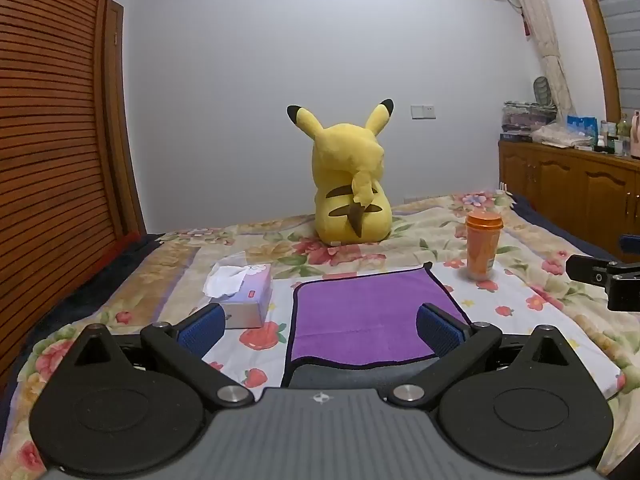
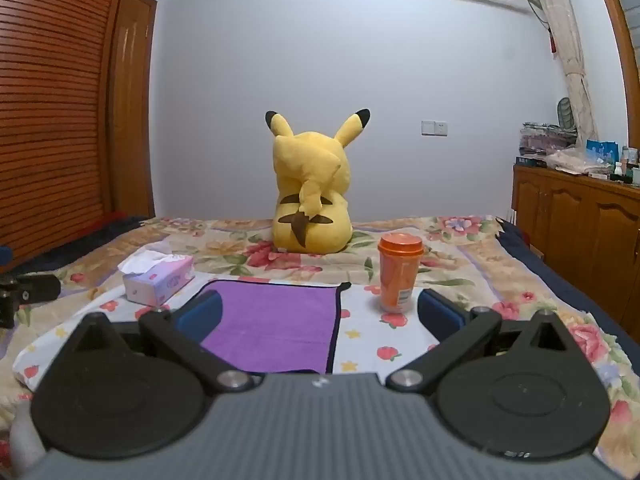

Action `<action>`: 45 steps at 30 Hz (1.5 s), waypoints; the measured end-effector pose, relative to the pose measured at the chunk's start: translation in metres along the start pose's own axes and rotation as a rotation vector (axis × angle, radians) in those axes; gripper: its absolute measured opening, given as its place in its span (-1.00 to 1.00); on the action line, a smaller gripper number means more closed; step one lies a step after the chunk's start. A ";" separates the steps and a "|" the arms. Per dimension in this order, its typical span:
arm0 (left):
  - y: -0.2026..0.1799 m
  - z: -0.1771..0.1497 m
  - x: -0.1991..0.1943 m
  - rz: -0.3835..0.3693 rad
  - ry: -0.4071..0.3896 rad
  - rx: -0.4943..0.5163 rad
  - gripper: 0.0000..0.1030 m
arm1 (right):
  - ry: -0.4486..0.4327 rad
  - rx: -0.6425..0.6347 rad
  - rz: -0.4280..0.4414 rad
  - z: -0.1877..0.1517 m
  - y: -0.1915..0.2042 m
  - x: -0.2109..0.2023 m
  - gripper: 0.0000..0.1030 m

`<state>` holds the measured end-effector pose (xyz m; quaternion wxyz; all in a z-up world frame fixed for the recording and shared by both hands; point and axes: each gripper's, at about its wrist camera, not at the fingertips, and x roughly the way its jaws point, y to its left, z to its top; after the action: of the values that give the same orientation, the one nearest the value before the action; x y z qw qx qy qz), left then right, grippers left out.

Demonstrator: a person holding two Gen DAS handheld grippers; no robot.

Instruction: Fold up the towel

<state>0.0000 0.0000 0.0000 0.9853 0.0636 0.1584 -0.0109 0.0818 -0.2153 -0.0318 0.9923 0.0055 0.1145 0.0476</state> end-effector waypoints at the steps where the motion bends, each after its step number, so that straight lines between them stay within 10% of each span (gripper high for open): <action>1: 0.000 0.000 0.000 0.001 -0.003 -0.001 1.00 | -0.001 0.003 0.002 0.000 -0.001 0.000 1.00; 45: 0.011 0.003 0.004 0.001 0.004 -0.003 1.00 | 0.006 0.013 -0.001 -0.003 -0.008 0.002 1.00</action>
<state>0.0051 0.0102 0.0032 0.9850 0.0624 0.1604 -0.0099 0.0838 -0.2235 -0.0358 0.9919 0.0115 0.1179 0.0462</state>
